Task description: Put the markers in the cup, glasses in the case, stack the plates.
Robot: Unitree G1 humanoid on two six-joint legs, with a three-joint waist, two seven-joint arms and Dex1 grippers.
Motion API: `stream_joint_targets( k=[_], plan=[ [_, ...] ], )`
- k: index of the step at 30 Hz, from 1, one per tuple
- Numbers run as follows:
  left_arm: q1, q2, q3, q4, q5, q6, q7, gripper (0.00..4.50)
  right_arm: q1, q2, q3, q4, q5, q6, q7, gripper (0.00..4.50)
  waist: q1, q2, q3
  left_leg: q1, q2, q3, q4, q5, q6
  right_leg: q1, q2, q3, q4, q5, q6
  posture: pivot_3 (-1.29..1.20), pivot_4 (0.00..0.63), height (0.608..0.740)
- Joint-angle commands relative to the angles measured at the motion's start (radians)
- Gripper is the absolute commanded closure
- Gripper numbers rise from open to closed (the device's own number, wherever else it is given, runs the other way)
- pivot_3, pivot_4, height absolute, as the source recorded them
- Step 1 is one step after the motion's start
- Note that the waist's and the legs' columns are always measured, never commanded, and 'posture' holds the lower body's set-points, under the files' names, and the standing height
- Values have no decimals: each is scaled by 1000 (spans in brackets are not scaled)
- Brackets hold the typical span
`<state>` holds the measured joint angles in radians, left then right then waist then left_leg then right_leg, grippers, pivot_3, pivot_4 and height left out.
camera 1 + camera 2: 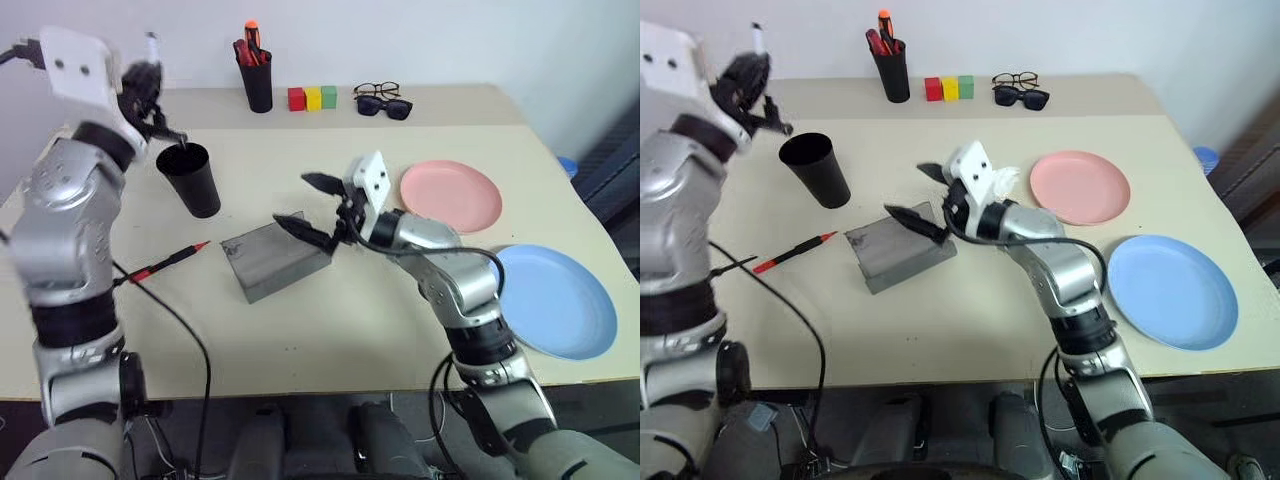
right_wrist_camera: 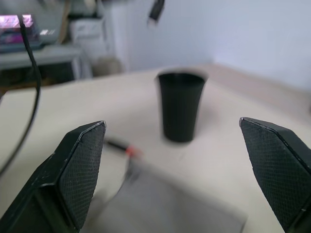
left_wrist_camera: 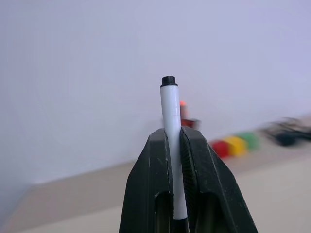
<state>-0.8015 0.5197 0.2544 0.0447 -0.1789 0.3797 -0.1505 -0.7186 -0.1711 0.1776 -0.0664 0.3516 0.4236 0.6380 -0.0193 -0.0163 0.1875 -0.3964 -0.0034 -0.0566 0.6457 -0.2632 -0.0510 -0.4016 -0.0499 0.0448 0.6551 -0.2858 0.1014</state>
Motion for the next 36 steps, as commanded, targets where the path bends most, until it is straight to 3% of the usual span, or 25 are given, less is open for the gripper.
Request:
stream_joint_targets(
  k=[1,6,12,15,18,25,29,32,34,36],
  plan=[
    [-51,-24,-25,218,89,-217,60,4479,-33,50,2,18,-30,-59,-36,0,1,0,0,-4,0,0,1,0,0,-3,0,0,1,0,0,0,150,740],
    [-59,-63,-50,412,121,-386,58,4479,-15,85,15,7,-46,-73,-53,0,3,-1,0,-18,-2,3,7,2,-2,-20,-3,0,9,0,0,0,150,740],
    [-51,-110,-45,552,107,-484,40,4479,15,102,28,-29,-45,-57,-65,0,2,-1,0,-19,-1,2,7,2,-2,-22,-2,0,11,0,0,0,150,740],
    [-58,-117,-42,569,115,-504,58,3396,16,102,33,-30,-44,-56,-60,0,-2,-1,0,-19,-1,2,7,2,-2,-22,-1,0,12,0,0,0,150,740],
    [-61,-119,-37,550,111,-507,70,1992,11,102,34,-24,-44,-57,-57,0,-1,-1,0,-19,-1,2,7,2,-2,-22,-1,0,12,0,0,0,150,740],
    [-4,-85,53,299,-9,-416,45,1992,7,108,39,-26,-41,-54,-54,0,-4,-1,0,-19,-1,2,7,2,-2,-23,-1,0,12,0,0,0,150,740],
    [99,24,93,109,-142,-263,-127,1992,10,105,36,-38,-36,-46,-54,0,-24,-1,0,-19,0,1,6,2,-2,-23,-1,0,13,0,0,0,150,740],
    [244,180,96,-44,-231,-72,-307,1184,18,91,28,-56,-28,-34,-48,0,-31,-1,0,-18,0,1,6,2,-3,-23,-1,0,13,0,0,0,150,740],
    [350,304,60,-119,-245,79,-407,281,26,77,23,-69,-22,-24,-40,0,-42,0,0,-18,0,1,4,2,-3,-23,0,1,14,0,0,0,150,740],
    [433,427,-28,-164,-181,194,-459,53,35,57,18,-86,-11,-11,-27,0,-41,0,0,-17,0,0,4,2,-3,-23,0,0,13,0,0,0,150,740]
  ],
)
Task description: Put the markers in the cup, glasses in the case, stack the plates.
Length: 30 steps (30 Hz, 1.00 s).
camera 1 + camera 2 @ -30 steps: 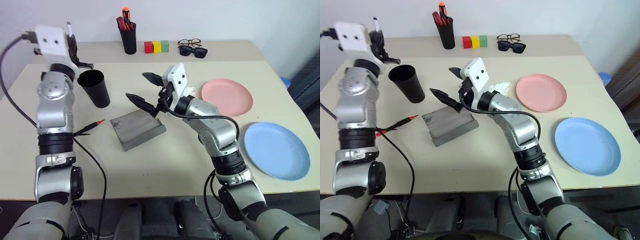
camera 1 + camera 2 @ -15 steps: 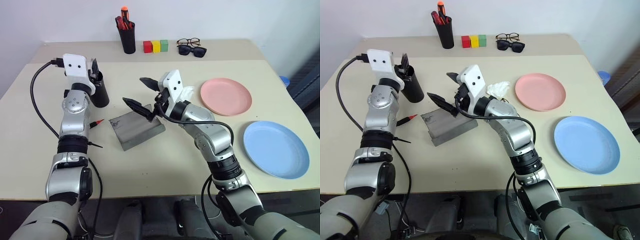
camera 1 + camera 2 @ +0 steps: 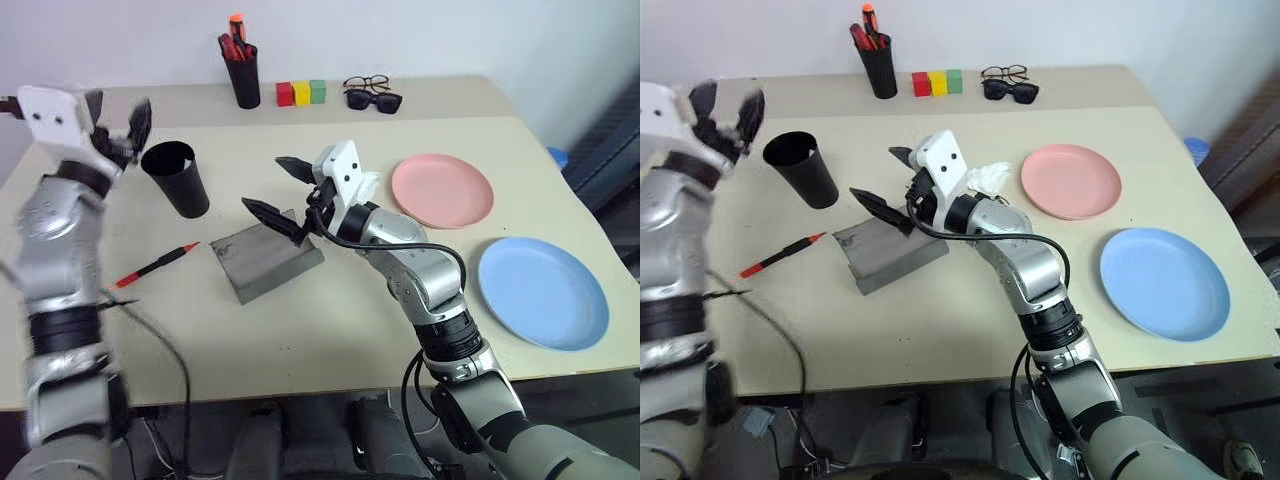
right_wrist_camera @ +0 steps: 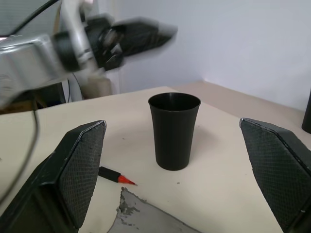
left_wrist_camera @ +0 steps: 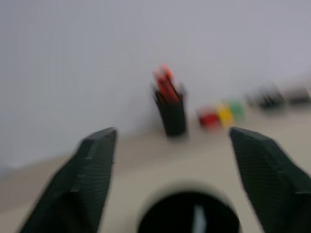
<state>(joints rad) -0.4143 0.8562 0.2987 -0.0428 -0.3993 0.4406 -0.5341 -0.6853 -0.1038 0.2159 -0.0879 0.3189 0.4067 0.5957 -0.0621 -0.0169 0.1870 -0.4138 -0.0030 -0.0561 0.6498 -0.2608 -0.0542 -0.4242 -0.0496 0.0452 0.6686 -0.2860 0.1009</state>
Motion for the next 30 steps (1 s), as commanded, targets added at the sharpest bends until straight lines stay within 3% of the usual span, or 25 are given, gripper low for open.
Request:
stream_joint_targets(
  k=[1,6,11,14,21,24,30],
  plan=[
    [63,125,-100,-92,28,206,-95,53,10,-26,-21,-78,27,13,28,0,4,1,0,1,0,0,0,0,0,1,0,0,0,0,0,0,150,740],
    [-18,131,-249,-10,51,420,-123,53,39,-81,-22,-116,37,34,62,0,24,0,0,2,0,-1,1,0,0,5,1,-1,0,0,0,0,150,740],
    [-112,123,-404,120,125,449,-198,53,47,-90,-15,-131,34,44,64,0,16,0,0,3,0,-1,0,0,0,5,2,0,0,0,0,0,150,740],
    [-167,106,-455,191,154,446,-238,799,52,-95,-11,-138,25,43,57,0,17,0,0,3,1,0,0,0,0,4,3,0,0,0,0,0,150,740],
    [-187,98,-493,238,212,415,-281,4276,55,-100,-16,-144,22,46,44,0,17,0,0,4,1,0,0,0,0,4,2,0,0,0,0,0,150,740],
    [-180,71,-412,208,180,335,-280,4441,57,-109,-16,-148,24,48,48,0,18,0,0,4,1,0,0,0,0,4,2,1,1,0,0,0,150,740],
    [-120,-32,-151,-57,-25,179,-340,4441,49,-112,-16,-141,29,47,57,0,22,0,0,2,1,0,2,0,0,4,0,0,0,0,0,0,150,740]
  ],
)
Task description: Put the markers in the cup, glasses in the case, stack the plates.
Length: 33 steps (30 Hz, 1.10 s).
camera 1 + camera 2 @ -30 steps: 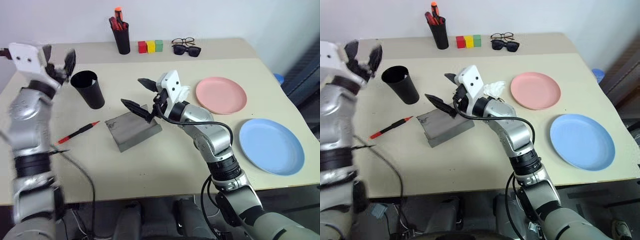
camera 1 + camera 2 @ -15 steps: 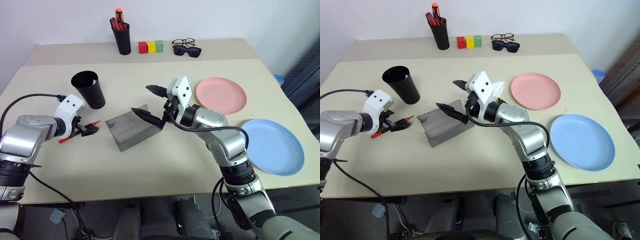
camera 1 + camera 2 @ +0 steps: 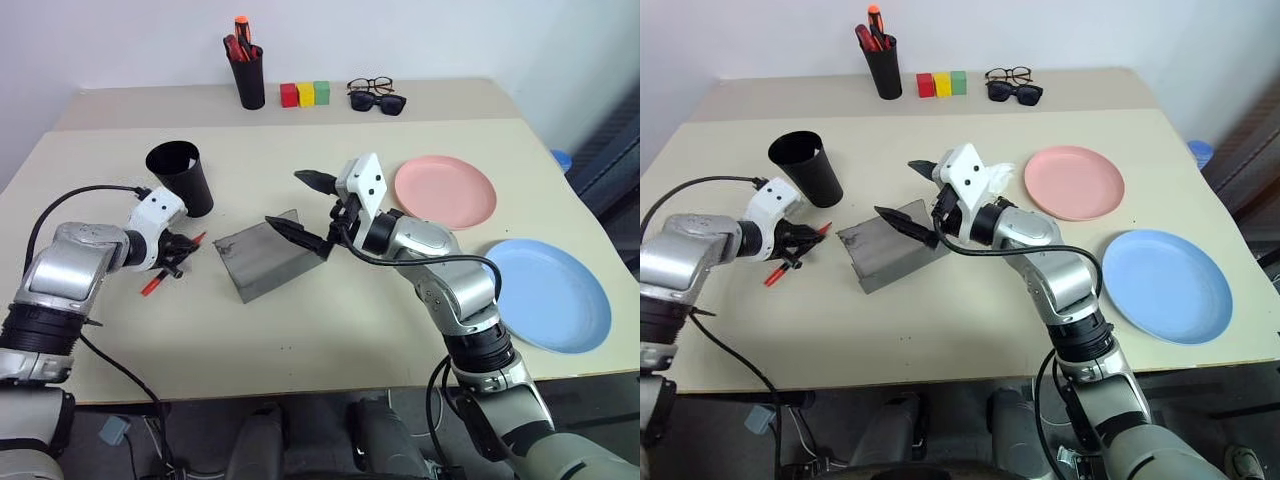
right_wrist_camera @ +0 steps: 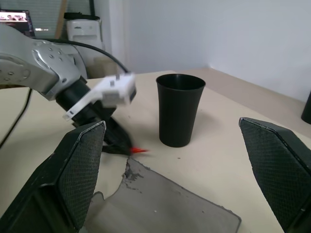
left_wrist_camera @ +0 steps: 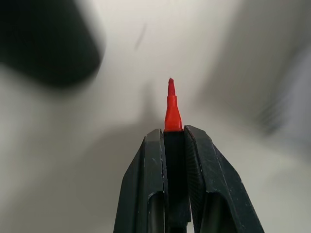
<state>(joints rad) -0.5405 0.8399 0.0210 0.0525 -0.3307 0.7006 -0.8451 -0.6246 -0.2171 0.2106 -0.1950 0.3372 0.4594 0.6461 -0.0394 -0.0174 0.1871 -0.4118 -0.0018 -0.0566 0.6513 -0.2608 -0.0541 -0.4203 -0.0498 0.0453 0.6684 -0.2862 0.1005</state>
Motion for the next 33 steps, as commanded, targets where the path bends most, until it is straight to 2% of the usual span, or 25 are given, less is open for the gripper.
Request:
stream_joint_targets(
  k=[1,3,5,9,12,14,18,26,30,33],
  plan=[
    [5,-40,162,-192,-134,-107,-38,4441,-18,3,-11,-27,10,-9,9,0,-1,0,0,0,0,0,0,0,0,0,0,0,0,0,0,0,150,740],
    [-44,-93,217,-230,-190,-119,1,4441,-35,10,-11,-5,3,-20,9,0,0,0,0,0,0,0,0,0,0,0,-1,0,0,0,0,0,150,740],
    [-142,-165,253,-177,-167,-188,111,4441,-60,24,-19,27,-8,-39,-5,0,3,0,0,0,-1,0,1,0,0,0,0,0,1,0,0,0,150,740],
    [-285,-242,244,1,27,-383,368,4441,-105,53,-40,84,-19,-79,-33,0,0,0,0,1,-1,0,3,0,0,1,1,-1,2,0,0,0,150,740],
    [-331,-268,223,170,170,-561,538,4441,-140,87,-51,121,-21,-111,-52,0,-6,0,0,2,-1,1,2,0,0,1,1,0,2,0,0,0,150,740],
    [-335,-286,218,253,216,-645,604,4441,-151,104,-51,134,-22,-124,-58,0,-6,0,0,2,-1,2,1,0,0,-1,1,1,2,0,0,0,150,740],
    [-321,-326,221,379,229,-754,645,4441,-161,127,-46,149,-30,-141,-71,0,-4,0,0,0,-1,3,0,0,0,-3,0,1,2,0,0,0,150,740],
    [-273,-359,237,492,207,-858,647,4441,-139,141,-41,128,-38,-135,-83,0,-4,0,-1,0,-1,3,1,0,0,-3,0,1,3,0,0,0,150,740],
    [-255,-368,247,513,198,-863,663,2668,-132,136,-38,122,-41,-131,-83,0,-6,0,-1,0,-1,3,1,0,0,-3,0,1,3,0,0,0,150,740],
    [-253,-381,269,508,171,-856,672,1167,-130,133,-36,122,-41,-130,-80,0,-5,0,-1,0,-1,2,1,0,0,-3,0,1,3,0,0,0,150,740]
  ],
)
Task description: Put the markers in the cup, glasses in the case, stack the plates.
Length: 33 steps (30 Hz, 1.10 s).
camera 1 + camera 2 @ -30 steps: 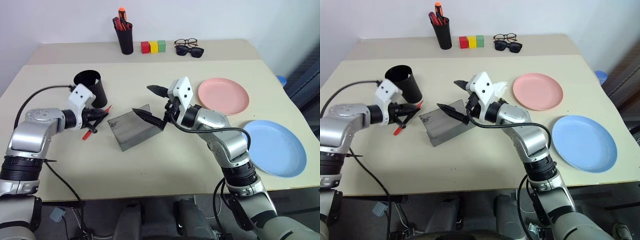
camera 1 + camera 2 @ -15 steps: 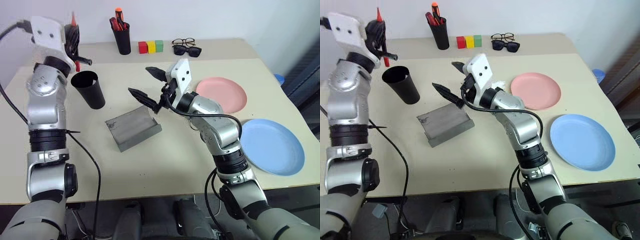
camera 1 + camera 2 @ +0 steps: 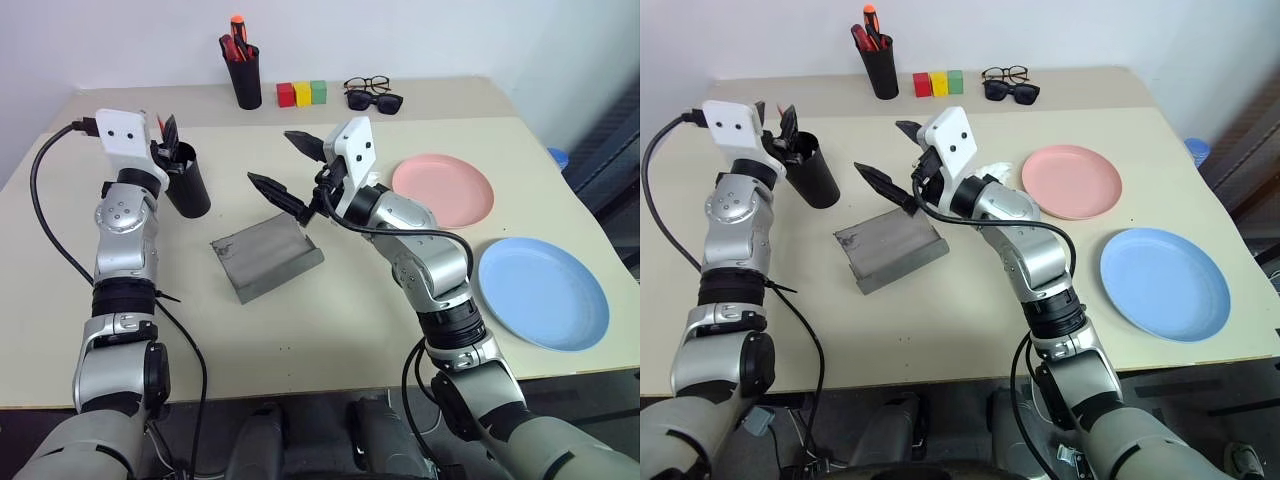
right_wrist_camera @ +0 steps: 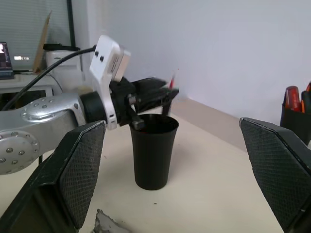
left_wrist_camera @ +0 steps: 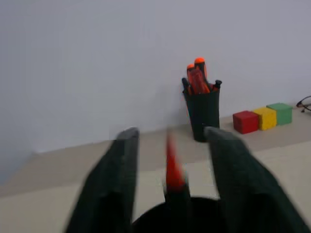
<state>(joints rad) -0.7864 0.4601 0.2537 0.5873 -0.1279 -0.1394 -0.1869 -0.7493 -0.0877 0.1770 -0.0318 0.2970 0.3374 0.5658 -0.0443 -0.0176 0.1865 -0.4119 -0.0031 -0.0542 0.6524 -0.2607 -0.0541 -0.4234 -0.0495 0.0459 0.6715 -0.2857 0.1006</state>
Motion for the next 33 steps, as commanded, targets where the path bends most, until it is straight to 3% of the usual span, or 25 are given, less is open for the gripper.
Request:
stream_joint_targets(
  k=[1,2,3,10,15,20,26,29,33],
  plan=[
    [-8,-3,41,-34,-40,-12,13,707,-5,3,-2,-41,-1,-7,1,0,0,0,0,0,0,0,0,0,0,0,0,0,0,0,0,0,150,740],
    [-7,-3,44,-43,-48,-8,10,183,-4,1,-1,-42,-1,-7,2,0,0,0,0,0,0,0,0,0,0,0,0,0,0,0,0,0,150,740],
    [-6,-5,51,-65,-72,2,-5,76,-3,-1,-2,-42,-1,-5,3,0,0,0,0,0,0,0,0,0,0,0,0,0,0,0,0,0,150,740],
    [104,43,-13,-397,-245,236,-279,76,19,-58,-21,-78,5,22,20,0,-1,0,0,0,0,0,0,0,0,0,0,0,0,0,0,0,150,740],
    [291,216,-144,-708,-373,572,-534,76,87,-221,-28,-155,14,67,118,0,-2,0,0,0,0,0,-1,0,0,1,0,1,0,0,0,0,150,740],
    [429,361,-334,-892,-330,723,-682,76,164,-379,-58,-217,32,95,210,0,1,1,0,1,1,0,-1,0,0,3,1,1,-2,0,0,0,150,740],
    [420,334,-453,-888,-271,846,-656,76,187,-419,-77,-218,16,96,200,0,0,0,0,3,1,0,-1,0,0,6,2,1,-2,0,0,0,150,740],
    [402,320,-475,-871,-244,854,-656,928,199,-415,-72,-231,14,98,192,0,2,0,0,3,1,0,-1,0,1,5,2,1,-2,0,0,0,150,740],
    [378,316,-478,-864,-224,844,-676,2817,218,-413,-62,-249,10,101,185,0,3,0,0,3,1,0,-1,0,1,6,2,1,-3,0,0,0,150,740]
  ],
)
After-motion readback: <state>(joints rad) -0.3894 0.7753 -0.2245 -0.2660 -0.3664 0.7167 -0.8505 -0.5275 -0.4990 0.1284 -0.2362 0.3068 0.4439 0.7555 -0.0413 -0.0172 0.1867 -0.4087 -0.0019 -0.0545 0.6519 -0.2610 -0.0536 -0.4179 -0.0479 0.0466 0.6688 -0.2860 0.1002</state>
